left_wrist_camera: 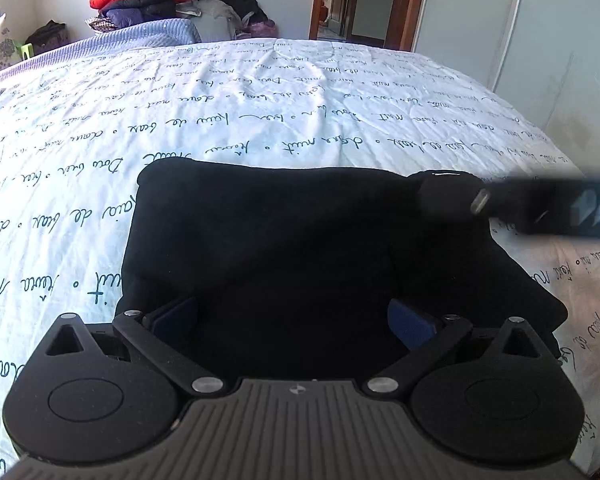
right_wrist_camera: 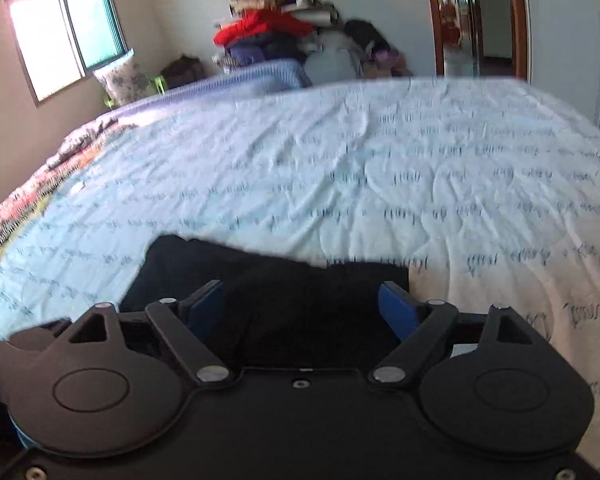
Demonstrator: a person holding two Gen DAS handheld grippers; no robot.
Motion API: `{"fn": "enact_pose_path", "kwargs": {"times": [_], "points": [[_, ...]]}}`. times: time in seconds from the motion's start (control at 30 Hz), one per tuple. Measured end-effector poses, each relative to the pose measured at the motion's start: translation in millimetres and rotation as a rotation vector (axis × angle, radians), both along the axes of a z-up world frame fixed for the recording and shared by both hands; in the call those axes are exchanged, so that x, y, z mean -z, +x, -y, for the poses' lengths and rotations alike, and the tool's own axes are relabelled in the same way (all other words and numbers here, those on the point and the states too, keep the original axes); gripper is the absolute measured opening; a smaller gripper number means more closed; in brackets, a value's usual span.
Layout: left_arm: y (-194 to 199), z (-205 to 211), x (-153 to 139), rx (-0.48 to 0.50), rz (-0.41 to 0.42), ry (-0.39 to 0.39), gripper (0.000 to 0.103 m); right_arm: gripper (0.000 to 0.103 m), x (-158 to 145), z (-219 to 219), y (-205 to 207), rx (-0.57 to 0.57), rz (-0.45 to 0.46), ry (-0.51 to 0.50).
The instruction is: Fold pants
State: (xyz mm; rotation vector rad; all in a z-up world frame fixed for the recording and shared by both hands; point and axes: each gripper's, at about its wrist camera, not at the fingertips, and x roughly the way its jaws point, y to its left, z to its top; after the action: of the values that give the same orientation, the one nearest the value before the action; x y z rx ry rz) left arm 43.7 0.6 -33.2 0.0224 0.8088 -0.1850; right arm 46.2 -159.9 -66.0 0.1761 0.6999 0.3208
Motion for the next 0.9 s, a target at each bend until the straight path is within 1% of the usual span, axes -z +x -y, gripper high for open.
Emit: {"fn": "enact_pose_path", "kwargs": {"times": [0.03, 0.07, 0.1, 0.17, 0.2, 0.23, 0.27, 0.33, 0.37, 0.43, 0.5, 0.53, 0.57, 0.63, 0.67, 0.73, 0.8, 0.87, 0.9], "points": [[0, 0, 0, 0.002, 0.002, -0.002, 0.103, 0.087, 17, -1, 10, -0.021, -0.08, 0.019], [0, 1, 0, 0.009, 0.002, -0.002, 0.103, 0.089, 34, 3, 16, -0.021, -0.141, 0.05], [-1, 0, 0, 0.012, 0.004, 0.002, 0.103, 0.091, 35, 9, 13, -0.007, -0.098, 0.078], [-4, -3, 0, 0.017, 0.007, -0.004, 0.103, 0.092, 28, 21, 13, 0.04, -0.153, 0.138], [-4, -4, 0, 0.019, 0.009, -0.007, 0.103, 0.092, 22, 27, 11, 0.061, -0.156, 0.179], [-6, -4, 0, 0.017, 0.012, -0.009, 0.103, 0.091, 12, 31, 7, 0.062, -0.129, 0.216], [-7, -4, -1, 0.013, 0.014, -0.009, 0.103, 0.091, 3, 31, 3, 0.055, -0.086, 0.226], [-13, -4, -4, -0.001, 0.022, -0.006, 0.103, 0.092, -13, 25, -4, 0.04, -0.02, 0.208], [-17, -5, -6, -0.007, 0.028, -0.006, 0.102, 0.092, -16, 22, -4, 0.019, -0.011, 0.213], [-26, -6, -9, 0.005, 0.047, -0.02, 0.102, 0.092, -10, 15, 0, -0.036, -0.046, 0.262], [-34, -8, -10, 0.049, 0.07, -0.027, 0.102, 0.092, 12, 15, 11, -0.082, -0.147, 0.37], [-36, -9, -10, 0.064, 0.075, -0.021, 0.102, 0.092, 26, 19, 15, -0.077, -0.187, 0.407], [-37, -10, -12, 0.082, 0.08, -0.021, 0.102, 0.091, 36, 28, 17, -0.057, -0.19, 0.462], [-35, -16, -21, 0.114, 0.083, -0.045, 0.102, 0.091, 39, 49, 16, -0.015, -0.218, 0.633], [-29, -21, -26, 0.13, 0.088, -0.075, 0.102, 0.092, 34, 55, 14, 0.001, -0.22, 0.684], [-12, -28, -38, 0.167, 0.099, -0.135, 0.102, 0.094, 19, 61, 12, 0.003, -0.158, 0.739], [18, -36, -46, 0.178, 0.095, -0.182, 0.102, 0.094, 13, 60, 15, -0.014, -0.141, 0.803], [57, -47, -43, 0.177, 0.041, -0.242, 0.102, 0.094, 17, 54, 26, -0.025, -0.18, 0.859], [80, -54, -36, 0.163, -0.023, -0.279, 0.102, 0.094, 25, 51, 33, -0.01, -0.211, 0.865]]}}
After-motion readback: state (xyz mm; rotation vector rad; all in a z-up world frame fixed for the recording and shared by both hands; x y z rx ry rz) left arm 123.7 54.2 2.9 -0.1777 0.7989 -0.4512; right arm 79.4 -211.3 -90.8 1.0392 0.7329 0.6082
